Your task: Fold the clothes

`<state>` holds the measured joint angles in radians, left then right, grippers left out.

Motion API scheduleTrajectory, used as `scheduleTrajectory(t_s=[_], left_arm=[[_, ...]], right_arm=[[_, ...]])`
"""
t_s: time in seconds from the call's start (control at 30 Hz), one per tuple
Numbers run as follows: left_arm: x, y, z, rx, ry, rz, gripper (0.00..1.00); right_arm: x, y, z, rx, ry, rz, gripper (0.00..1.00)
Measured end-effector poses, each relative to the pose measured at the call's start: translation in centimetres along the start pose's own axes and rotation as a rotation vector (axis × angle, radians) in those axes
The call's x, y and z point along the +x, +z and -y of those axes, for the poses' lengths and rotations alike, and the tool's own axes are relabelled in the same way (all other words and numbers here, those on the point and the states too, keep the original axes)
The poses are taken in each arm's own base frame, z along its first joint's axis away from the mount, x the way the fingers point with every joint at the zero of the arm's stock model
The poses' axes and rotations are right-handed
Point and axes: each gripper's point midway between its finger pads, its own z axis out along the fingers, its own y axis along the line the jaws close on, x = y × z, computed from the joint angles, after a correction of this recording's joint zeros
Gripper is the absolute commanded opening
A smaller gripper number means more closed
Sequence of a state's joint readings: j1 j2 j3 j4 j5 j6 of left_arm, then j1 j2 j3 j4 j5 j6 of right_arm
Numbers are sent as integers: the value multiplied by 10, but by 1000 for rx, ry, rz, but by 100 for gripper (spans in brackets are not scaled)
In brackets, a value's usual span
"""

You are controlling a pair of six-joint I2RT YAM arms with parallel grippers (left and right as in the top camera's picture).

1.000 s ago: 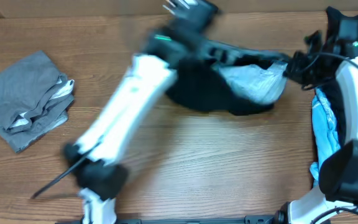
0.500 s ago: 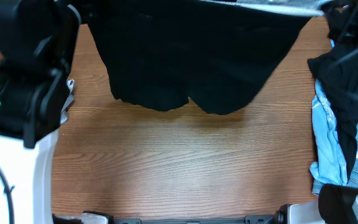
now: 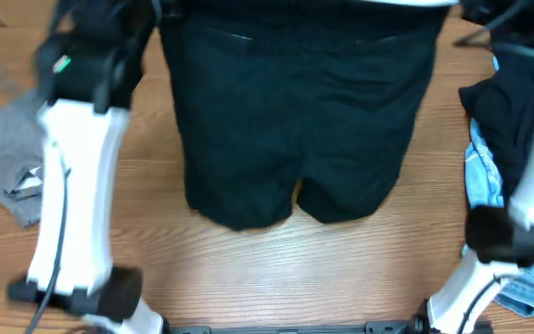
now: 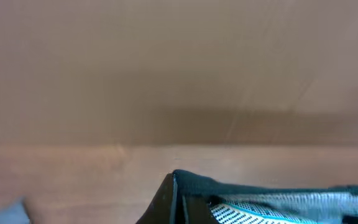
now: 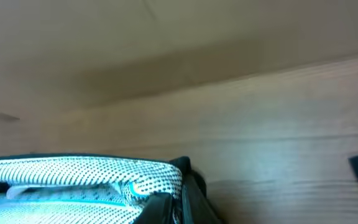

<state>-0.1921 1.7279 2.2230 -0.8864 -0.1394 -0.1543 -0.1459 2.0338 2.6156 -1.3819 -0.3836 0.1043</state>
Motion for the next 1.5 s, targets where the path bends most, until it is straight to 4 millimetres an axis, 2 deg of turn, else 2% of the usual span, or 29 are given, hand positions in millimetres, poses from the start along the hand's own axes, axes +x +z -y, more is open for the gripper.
scheduleTrajectory(t_s=[0.03,0.07,0.1,0.13,0.2,0.23,0.27,0.33,0.37,0.4,0.47,0.5,0.53,0.57,0.6,0.63,0.7,0.8,0.87,0.97,1.03,1.07,1.13,1.17,1.23,1.27,1.3,1.33,1.5], left_arm=[[31,55,-2,-13,6,-87,4],[41,73,-6,-20,4,-112,4],[45,81,-9,-23,0,-119,4],[42,83,-15,-25,-7,-112,4],[5,66,-23,-4,-30,-22,4],[-37,41,-27,23,-44,89,4],[-62,19,-29,42,-49,159,4],[-90,-27,-31,77,-46,234,4],[-92,-45,-29,93,-40,235,4],[-82,-58,-28,106,-37,190,4],[-35,-61,-23,132,-39,-3,4],[-7,-55,-24,131,-45,-119,4],[45,-48,-24,126,-60,-333,4],[72,-39,-23,123,-66,-447,4],[110,-30,-23,113,-75,-608,4],[138,-15,-19,116,-79,-720,4],[170,3,-10,151,-89,-838,4],[199,6,1,185,-99,-946,4],[212,6,4,198,-107,-992,4],[242,5,8,209,-119,-1099,4],[279,-2,10,198,-116,-1229,4],[304,-10,13,191,-106,-1324,4],[333,-22,17,184,-88,-1427,4],[355,-34,19,175,-75,-1511,4],[378,-49,21,167,-53,-1606,6],[383,-52,21,165,-49,-1624,16],[389,-56,20,161,-47,-1651,45],[393,-59,19,160,-46,-1668,57],[396,-62,17,171,-28,-1681,66]], right_arm=[[5,32,9,4,6,-37,4],[5,42,8,1,0,-42,4],[-3,46,2,-4,-25,-6,4],[-13,38,-9,-17,-51,38,4],[-33,10,-32,-44,-93,136,4],[-43,-16,-48,-68,-120,197,4],[-48,-35,-59,-83,-136,237,4],[-45,-70,-73,-90,-152,268,4],[-38,-82,-75,-83,-152,261,4],[-27,-89,-71,-55,-138,227,4],[4,-76,-53,12,-102,90,4],[27,-62,-39,51,-77,-18,4],[46,-50,-28,79,-57,-110,4],[63,-37,-16,109,-41,-194,4],[89,-16,2,153,-16,-314,4],[106,-7,14,183,0,-388,4],[139,12,39,247,29,-522,4],[186,24,66,319,71,-695,4],[199,26,73,345,76,-740,4],[207,26,80,375,74,-769,4],[221,26,87,393,82,-818,4],[238,26,94,410,97,-877,6],[252,25,99,422,110,-922,8],[285,21,108,441,138,-1035,17],[311,19,113,451,153,-1116,36],[317,19,114,451,155,-1131,46],[321,18,116,457,160,-1145,51],[323,17,117,463,160,-1149,51],[322,19,119,467,154,-1140,51]])
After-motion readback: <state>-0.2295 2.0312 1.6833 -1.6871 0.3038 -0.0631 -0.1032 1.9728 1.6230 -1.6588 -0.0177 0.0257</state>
